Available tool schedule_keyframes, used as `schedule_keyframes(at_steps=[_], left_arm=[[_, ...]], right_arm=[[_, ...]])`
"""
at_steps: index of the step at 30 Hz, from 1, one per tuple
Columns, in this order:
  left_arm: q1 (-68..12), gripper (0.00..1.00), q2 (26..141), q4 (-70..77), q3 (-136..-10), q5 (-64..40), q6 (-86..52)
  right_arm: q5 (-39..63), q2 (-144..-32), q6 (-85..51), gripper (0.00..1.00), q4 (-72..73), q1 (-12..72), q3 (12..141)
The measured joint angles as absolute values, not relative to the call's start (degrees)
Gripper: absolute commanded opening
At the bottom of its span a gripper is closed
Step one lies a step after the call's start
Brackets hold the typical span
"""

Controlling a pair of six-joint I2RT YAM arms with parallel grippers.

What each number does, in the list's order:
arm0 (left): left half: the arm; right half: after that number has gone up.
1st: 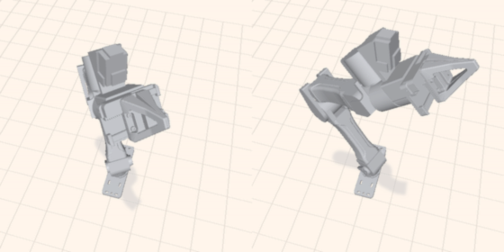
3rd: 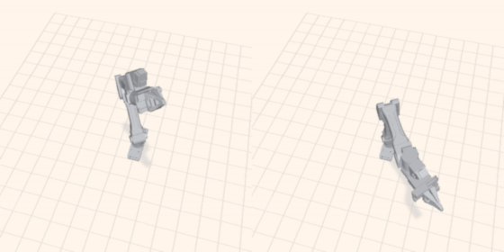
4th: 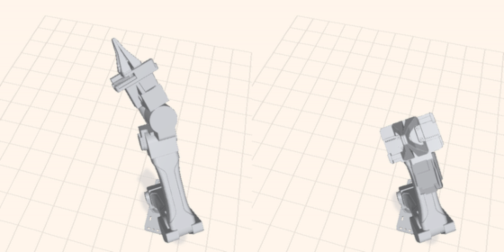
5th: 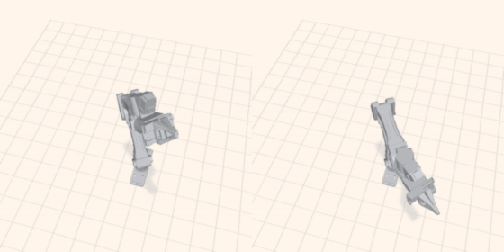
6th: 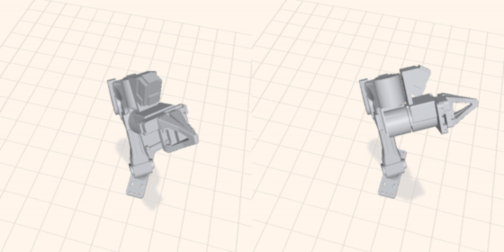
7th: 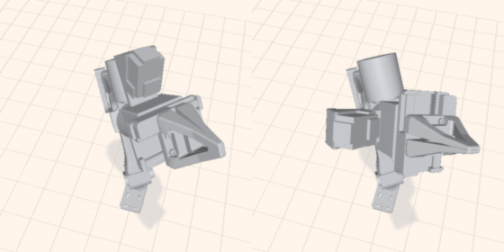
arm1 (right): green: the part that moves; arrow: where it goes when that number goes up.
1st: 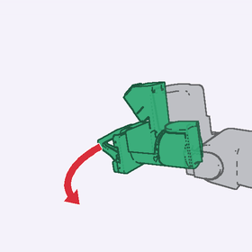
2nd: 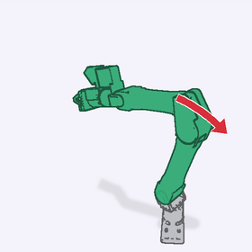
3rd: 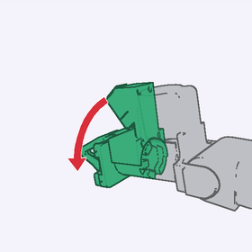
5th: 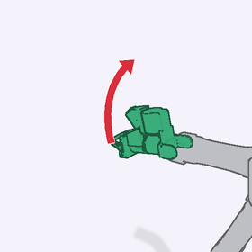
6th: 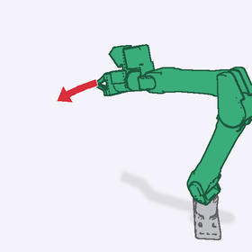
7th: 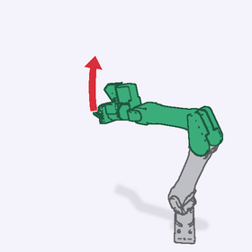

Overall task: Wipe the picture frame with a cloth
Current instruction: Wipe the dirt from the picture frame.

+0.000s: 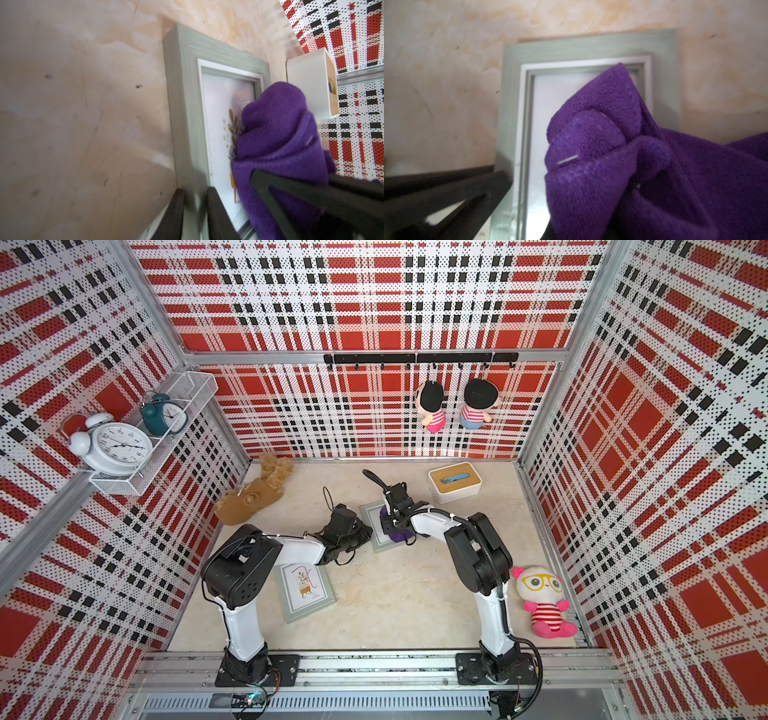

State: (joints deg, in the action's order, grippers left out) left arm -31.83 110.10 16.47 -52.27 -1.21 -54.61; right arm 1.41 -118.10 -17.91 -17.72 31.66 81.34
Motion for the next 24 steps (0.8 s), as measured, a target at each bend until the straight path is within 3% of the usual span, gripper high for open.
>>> schedule_keyframes(at_steps=[10, 24], left_arm=[[-31.5, 0.22, 110.3, 16.1, -52.7, -2.7, -51.9], [-31.1, 0.21, 110.4, 16.5, -52.4, -4.7, -51.5]], right_arm=[[-1.7, -118.3, -18.3, 0.0, -20.9, 26.3, 89.5], [9.7, -123.9, -17.8, 0.0, -21.9, 29.9, 90.5]])
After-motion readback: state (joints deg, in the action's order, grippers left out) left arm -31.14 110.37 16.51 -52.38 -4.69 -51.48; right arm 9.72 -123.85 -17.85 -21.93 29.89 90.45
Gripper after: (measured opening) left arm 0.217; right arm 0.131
